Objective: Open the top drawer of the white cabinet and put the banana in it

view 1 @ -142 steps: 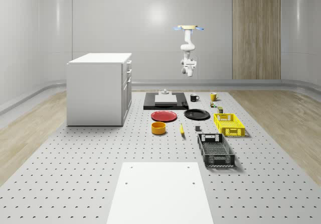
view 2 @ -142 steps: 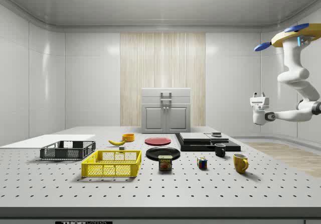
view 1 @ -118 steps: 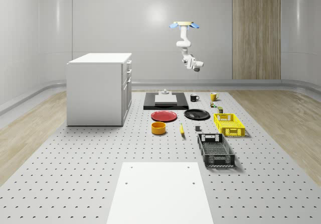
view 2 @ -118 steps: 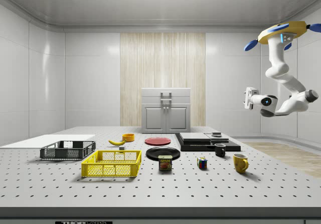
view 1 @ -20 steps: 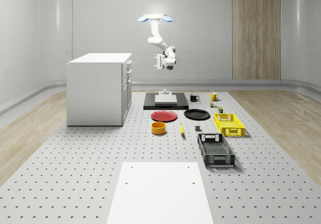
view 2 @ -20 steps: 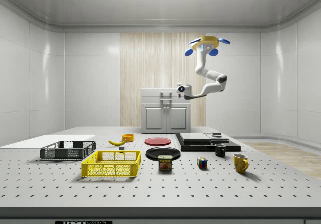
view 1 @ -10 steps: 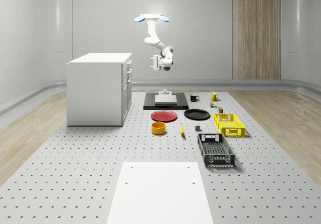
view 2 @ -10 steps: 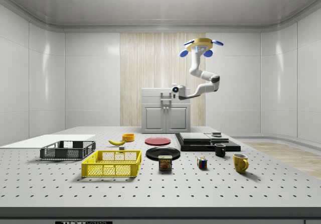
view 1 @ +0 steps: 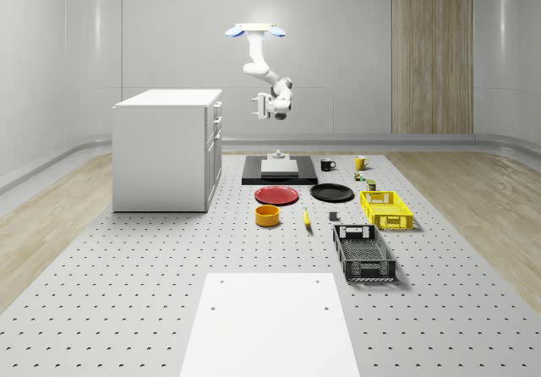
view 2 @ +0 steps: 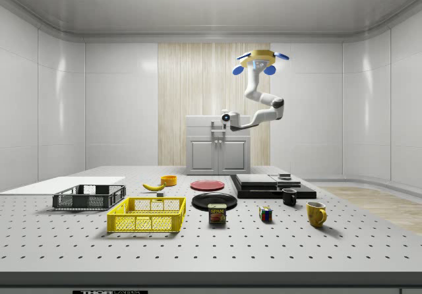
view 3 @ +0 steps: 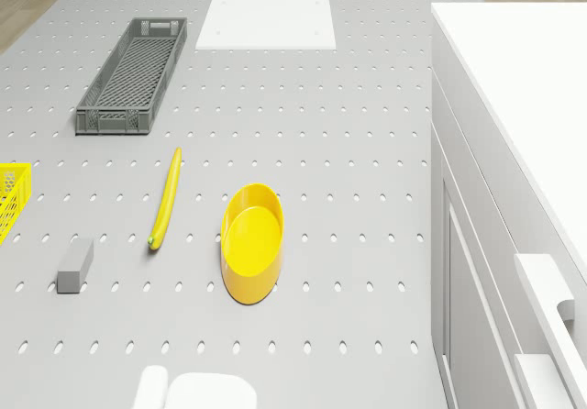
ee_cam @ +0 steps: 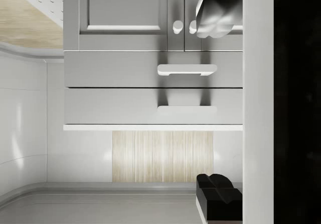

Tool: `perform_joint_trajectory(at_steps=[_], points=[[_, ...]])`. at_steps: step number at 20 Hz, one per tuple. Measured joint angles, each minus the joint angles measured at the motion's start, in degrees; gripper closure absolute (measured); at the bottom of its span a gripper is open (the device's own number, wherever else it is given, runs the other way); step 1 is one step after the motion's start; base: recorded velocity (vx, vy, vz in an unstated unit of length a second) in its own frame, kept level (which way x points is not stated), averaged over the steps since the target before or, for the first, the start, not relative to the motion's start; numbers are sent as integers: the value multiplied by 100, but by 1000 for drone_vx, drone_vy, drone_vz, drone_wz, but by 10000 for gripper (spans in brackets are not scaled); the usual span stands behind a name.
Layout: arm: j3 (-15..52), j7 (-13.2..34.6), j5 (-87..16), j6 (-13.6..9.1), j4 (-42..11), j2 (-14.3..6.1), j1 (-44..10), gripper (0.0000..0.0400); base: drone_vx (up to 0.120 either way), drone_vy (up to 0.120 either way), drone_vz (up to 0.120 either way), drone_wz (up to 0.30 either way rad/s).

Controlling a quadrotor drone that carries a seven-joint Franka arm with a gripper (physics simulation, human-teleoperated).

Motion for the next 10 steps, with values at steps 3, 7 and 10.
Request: perform_joint_trajectory(at_steps=[3,7,10], points=[[123,-23,99,164,-111,-6,34,0,0,0,0,0],[317,-70,271,416,-270,4,94,0,0,0,0,0],[479,-117,425,618,-385,24,151,0,0,0,0,0]])
